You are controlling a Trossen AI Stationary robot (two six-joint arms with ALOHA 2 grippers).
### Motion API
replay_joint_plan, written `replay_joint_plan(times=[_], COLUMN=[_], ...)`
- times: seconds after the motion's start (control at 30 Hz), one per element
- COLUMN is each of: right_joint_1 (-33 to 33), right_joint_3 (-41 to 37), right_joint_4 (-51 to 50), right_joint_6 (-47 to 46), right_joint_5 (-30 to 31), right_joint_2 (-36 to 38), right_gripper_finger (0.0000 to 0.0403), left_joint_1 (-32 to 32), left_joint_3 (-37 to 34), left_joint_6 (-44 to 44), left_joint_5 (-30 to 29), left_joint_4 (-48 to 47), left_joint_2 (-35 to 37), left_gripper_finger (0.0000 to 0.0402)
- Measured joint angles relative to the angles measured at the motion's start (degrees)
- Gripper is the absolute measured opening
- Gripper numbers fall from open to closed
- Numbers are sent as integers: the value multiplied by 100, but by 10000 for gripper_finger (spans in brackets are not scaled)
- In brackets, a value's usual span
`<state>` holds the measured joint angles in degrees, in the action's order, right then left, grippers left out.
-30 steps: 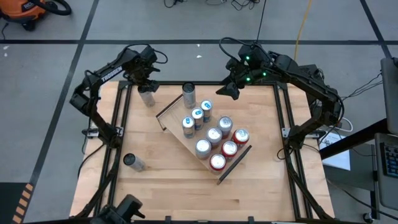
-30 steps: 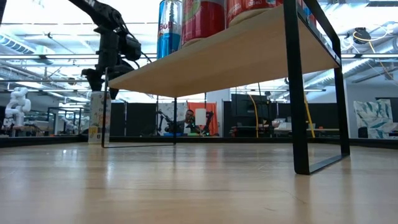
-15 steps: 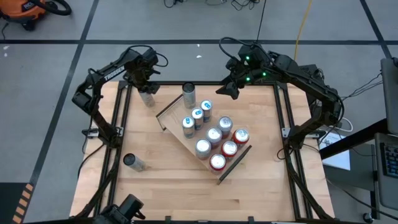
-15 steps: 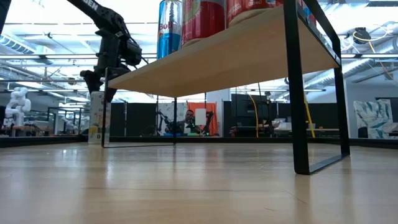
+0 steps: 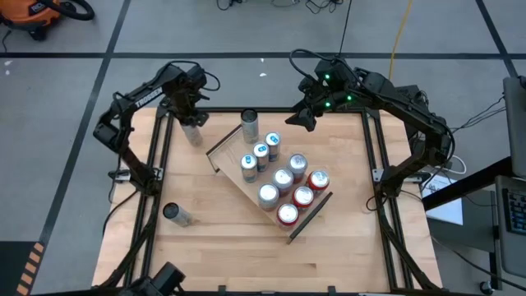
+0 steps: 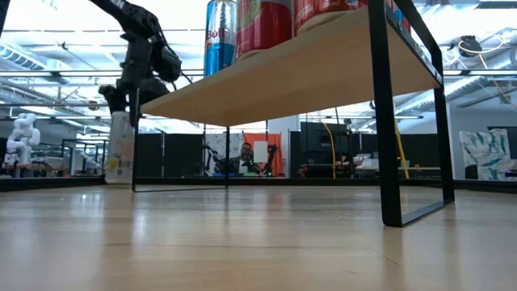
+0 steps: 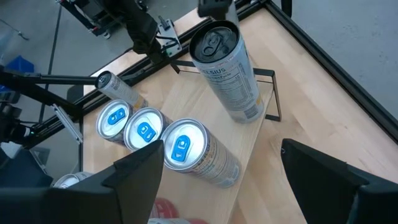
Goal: Place canned beverage on shelf
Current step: Put the top white yellow soda can on the shelf aligned with the other white yellow soda can
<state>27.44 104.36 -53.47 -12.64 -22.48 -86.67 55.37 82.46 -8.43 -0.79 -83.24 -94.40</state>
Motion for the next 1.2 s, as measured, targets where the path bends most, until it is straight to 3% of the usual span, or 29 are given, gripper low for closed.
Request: replay_joint_plan(times=[0.23, 0.67, 0.87, 1.2], right_joint_1=[-1, -246, -525, -763], right_joint_3=[0, 0, 0, 0], right_joint_4=[40, 1539, 2391, 3439], right_joint_6=[-12, -319, -385, 61], right_joint_5=[-3, -26, -19, 179], right_joint_2=[0, -2, -2, -4], right_gripper_finger=[302, 302, 302, 302], left_joint_1=[-20, -454, -1002, -2170], left_joint_3=[646, 2521, 3017, 3140], left_joint_6=[-85, -1117, -1377, -1113], left_joint_5=[605, 797, 985, 1154], left_joint_4=[-306, -312, 261, 1504], left_joint_2=[587, 1777, 2147, 2439], left_gripper_finger=[251, 250, 250, 250])
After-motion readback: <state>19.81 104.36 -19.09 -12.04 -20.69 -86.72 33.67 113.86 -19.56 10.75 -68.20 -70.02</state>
